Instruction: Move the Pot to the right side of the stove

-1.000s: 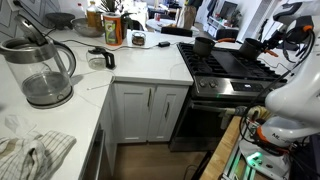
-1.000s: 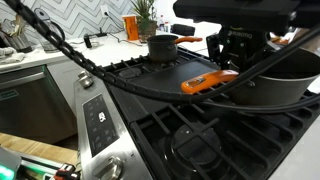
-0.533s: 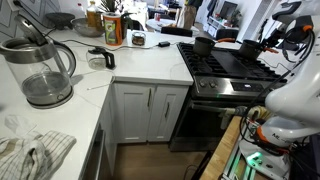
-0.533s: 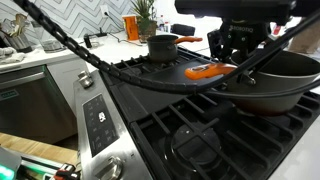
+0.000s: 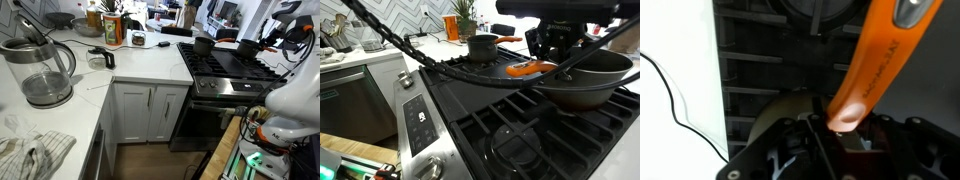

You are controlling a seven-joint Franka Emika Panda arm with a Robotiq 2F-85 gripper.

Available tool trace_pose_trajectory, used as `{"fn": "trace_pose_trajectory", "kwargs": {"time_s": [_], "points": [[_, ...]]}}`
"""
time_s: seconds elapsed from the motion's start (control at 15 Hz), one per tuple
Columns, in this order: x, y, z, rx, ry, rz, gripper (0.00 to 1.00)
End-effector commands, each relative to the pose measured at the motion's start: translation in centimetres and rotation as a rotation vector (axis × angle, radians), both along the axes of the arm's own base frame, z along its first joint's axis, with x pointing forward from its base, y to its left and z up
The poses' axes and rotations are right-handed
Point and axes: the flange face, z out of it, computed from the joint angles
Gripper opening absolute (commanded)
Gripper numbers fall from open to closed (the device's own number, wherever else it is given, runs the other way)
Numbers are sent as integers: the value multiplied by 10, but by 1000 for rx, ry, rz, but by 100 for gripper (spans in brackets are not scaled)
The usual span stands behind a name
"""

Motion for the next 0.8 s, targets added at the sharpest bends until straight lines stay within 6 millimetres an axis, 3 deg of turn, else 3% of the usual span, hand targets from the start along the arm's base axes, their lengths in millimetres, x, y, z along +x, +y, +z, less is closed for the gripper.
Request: {"fn": "trace_pose_trajectory", "kwargs": {"time_s": [0.0,0.33,0.6,0.73], "points": [[3,0,1,3,-46,42,66],[2,3,4,-9,-13,89,100],[3,11,25,-89,-8,172,100],[7,21,45,-168,-17,250,100]]}}
